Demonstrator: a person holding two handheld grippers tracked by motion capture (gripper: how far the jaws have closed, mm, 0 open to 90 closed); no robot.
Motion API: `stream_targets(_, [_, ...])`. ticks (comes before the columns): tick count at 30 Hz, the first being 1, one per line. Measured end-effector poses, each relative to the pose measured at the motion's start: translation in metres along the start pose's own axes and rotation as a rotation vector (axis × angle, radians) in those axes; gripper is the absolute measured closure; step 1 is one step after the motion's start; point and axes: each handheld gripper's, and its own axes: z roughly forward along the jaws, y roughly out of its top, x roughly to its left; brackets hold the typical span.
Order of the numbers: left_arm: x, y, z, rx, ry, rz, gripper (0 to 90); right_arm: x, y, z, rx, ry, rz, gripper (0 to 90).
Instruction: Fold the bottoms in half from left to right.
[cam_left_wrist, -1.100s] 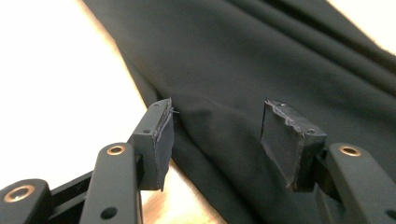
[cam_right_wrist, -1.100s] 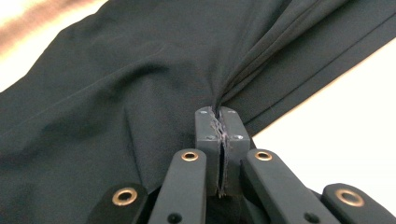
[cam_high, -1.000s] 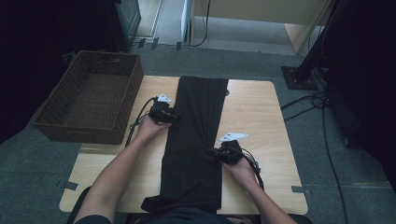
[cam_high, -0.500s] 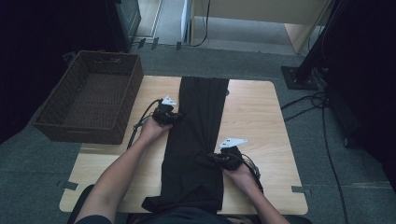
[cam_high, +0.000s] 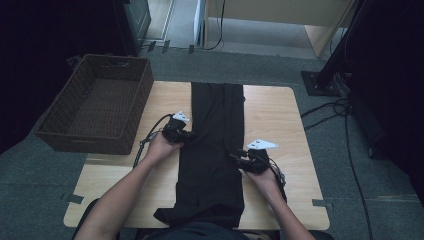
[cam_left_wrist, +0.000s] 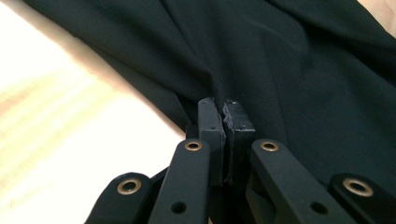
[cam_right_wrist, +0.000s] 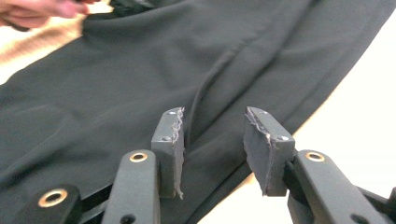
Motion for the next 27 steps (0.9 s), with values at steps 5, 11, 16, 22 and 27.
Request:
stream_targets(5, [-0.004, -0.009, -0.004, -0.006, -0.014, -0.014, 88.2, -0.014, 0.023, 0.007, -0.009, -0.048, 0.017, 56.7])
stream_targets(11, [-0.003, -0.013, -0.004, -0.034, -0.008, -0.035, 88.1, -0.016, 0.057, 0.044, -0.013, -0.070, -0.001, 54.0])
stream_targets(16, [-0.003, -0.014, -0.004, -0.042, -0.006, -0.035, 88.1, -0.023, 0.074, 0.082, 0.000, -0.123, -0.010, 53.4])
stream_targets(22, [-0.003, -0.017, -0.005, -0.059, -0.013, -0.064, 88.1, -0.036, 0.075, 0.101, 0.030, -0.205, 0.036, 68.6])
stream_targets(27, [-0.003, -0.028, -0.017, -0.064, -0.009, -0.104, 88.1, -0.041, 0.074, 0.085, 0.029, -0.165, 0.067, 89.4])
